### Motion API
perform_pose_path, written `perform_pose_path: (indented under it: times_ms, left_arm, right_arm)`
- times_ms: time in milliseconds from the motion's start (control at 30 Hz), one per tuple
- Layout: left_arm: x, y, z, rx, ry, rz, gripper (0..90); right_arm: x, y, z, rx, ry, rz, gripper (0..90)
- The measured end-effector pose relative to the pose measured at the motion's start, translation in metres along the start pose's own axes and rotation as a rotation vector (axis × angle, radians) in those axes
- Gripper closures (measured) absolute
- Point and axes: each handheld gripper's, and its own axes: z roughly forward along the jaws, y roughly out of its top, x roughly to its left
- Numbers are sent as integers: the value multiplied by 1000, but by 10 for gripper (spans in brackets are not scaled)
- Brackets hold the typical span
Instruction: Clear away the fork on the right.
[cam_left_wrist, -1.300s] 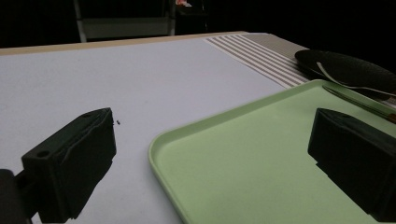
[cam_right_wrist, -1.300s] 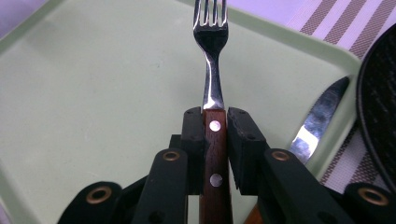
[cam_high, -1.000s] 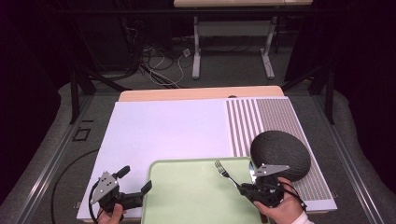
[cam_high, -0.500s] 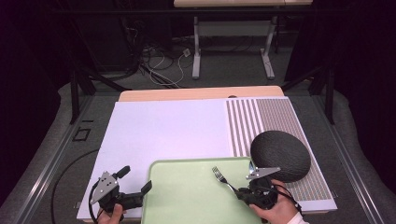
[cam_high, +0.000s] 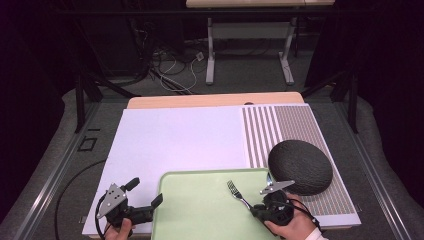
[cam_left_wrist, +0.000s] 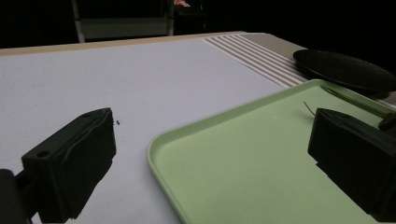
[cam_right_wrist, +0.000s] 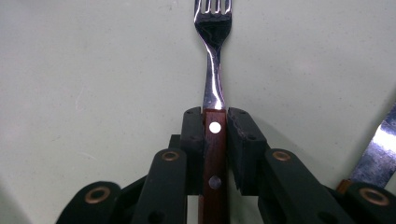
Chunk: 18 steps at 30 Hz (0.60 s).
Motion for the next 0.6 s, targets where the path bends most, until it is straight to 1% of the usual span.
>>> perform_pose_path:
  times_ms: [33,67,167,200,233,267,300,333,367,400,433,467,500,567,600]
  left_arm:
    - [0,0,0,0,0,0,10]
    - [0,0,0,0,0,0,10]
    - [0,0,0,1,-1,1,10]
    - [0,0,0,1,-1,1,10]
    - [0,0,0,1,-1,1,10]
    - [0,0,0,1,-1,1,10]
    - [0,0,0,1,-1,1,10]
    - [0,0,0,1,-1,1,10]
    - [0,0,0,1,-1,2,10]
    - [0,0,0,1,-1,2,10]
    - [0,0,0,1,-1,2,11]
    - [0,0,0,2,-1,2,10]
    - [0,0,0,2,-1,3,11]
    - [0,0,0,3,-1,3,10]
    - [0,0,0,2,-1,3,11]
  right_arm:
    - [-1,0,1,-6,3,-8,756]
    - [-2,0,0,2,10,-22,739]
    - [-2,1,0,-7,27,-35,704]
    - [-1,0,1,-21,34,-25,700]
    - [-1,0,1,-31,37,-25,697]
    - [-1,0,0,-21,38,-33,695]
    - [-1,0,1,-59,37,-44,695]
    - [0,1,-1,-40,33,-52,697]
    - [0,1,-1,-52,32,-57,704]
    - [1,1,-1,-68,29,-50,714]
    - [-1,1,-1,-79,26,-78,729]
    - [0,1,-1,-106,23,-79,742]
    - [0,1,-2,-113,27,-98,757]
    - [2,1,-3,-129,27,-103,798]
    - [3,2,-4,-135,38,-119,821]
